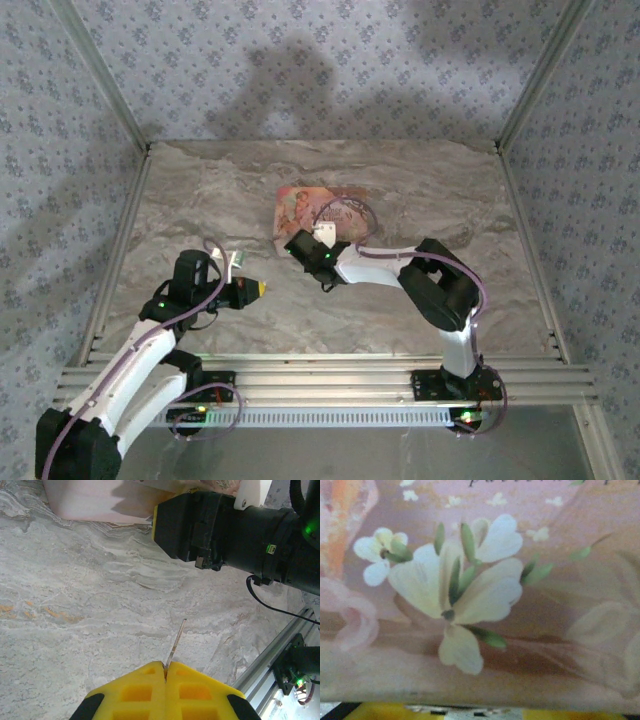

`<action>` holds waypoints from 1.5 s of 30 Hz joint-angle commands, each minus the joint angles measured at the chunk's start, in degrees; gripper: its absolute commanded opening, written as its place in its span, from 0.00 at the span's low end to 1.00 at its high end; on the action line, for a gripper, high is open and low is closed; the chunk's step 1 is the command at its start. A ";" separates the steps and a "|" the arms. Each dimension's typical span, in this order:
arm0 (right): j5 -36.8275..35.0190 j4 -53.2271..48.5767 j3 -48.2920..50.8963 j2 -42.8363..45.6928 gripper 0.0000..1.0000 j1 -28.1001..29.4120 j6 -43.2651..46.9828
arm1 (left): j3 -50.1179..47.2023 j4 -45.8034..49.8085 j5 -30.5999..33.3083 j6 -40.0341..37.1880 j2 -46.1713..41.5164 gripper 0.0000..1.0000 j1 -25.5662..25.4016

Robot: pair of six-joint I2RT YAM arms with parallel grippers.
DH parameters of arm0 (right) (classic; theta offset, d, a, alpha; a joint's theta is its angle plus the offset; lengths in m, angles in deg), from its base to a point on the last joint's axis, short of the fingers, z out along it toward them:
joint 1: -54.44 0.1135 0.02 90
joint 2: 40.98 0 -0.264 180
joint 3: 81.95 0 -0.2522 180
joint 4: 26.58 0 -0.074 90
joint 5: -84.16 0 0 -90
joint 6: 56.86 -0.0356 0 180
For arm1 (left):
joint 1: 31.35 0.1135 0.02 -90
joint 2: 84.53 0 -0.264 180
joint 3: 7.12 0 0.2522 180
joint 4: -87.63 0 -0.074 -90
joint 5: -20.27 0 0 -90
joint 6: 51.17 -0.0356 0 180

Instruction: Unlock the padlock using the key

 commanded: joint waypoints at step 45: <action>58.67 -1.99 0.00 11.80 0.00 -15.89 3.30 | -4.06 -39.67 3.80 -4.93 20.83 0.00 -10.92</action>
